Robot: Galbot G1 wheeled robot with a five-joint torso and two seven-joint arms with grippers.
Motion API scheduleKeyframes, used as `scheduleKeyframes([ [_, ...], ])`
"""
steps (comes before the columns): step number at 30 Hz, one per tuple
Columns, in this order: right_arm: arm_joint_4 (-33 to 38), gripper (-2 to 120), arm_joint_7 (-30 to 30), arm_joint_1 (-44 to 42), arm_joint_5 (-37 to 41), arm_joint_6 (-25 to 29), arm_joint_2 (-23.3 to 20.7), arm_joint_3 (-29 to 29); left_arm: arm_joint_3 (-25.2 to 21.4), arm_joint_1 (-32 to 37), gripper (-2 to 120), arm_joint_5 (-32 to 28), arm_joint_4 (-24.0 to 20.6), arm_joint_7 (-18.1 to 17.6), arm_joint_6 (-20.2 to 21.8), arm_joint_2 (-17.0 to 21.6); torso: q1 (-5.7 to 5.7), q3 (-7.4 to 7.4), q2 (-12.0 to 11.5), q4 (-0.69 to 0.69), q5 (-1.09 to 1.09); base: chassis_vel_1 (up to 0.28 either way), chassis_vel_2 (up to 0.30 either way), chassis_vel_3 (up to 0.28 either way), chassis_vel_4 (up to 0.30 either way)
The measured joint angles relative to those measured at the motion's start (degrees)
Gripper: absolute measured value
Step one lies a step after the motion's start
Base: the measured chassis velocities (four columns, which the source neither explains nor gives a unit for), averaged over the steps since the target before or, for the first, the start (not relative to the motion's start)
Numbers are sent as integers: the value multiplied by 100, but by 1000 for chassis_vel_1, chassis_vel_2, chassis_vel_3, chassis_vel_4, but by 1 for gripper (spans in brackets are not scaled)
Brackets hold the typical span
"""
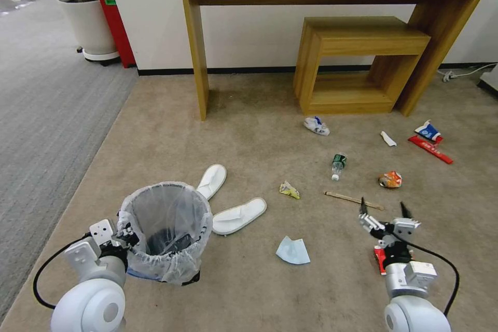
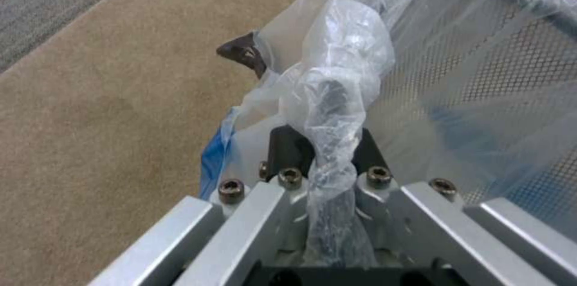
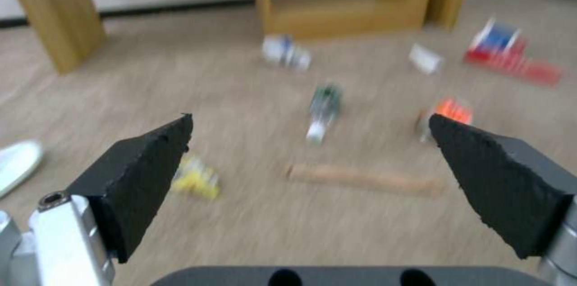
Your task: Pick up the trash bin and place the garbage on the floor into it.
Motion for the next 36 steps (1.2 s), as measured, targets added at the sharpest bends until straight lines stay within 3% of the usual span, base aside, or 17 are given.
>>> scheduleKeyframes([
  [5,-164,100,26,78,1074,-627,-511,-256,7,-18,3,59,112,17,-28,-51,0,0,0,1,-1,0,0,0,0],
  [16,-929,100,-634,202,2516,-808,-1403,-256,22,-36,3,249,284,97,-104,-218,0,0,0,0,-1,0,0,0,0],
  [19,-1213,100,-892,289,2602,-756,-1510,-296,34,-40,3,284,306,102,-112,-265,-1,0,0,1,-2,0,0,0,0],
  [26,-2620,100,-1918,732,2692,-165,-1717,-843,11,55,3,513,302,154,-171,-470,-1,0,0,-1,0,0,0,0,0],
  [36,-3371,100,-2414,1404,2655,254,-1598,-1746,-50,219,3,757,272,223,-282,-606,-1,0,0,2,0,0,0,0,0],
])
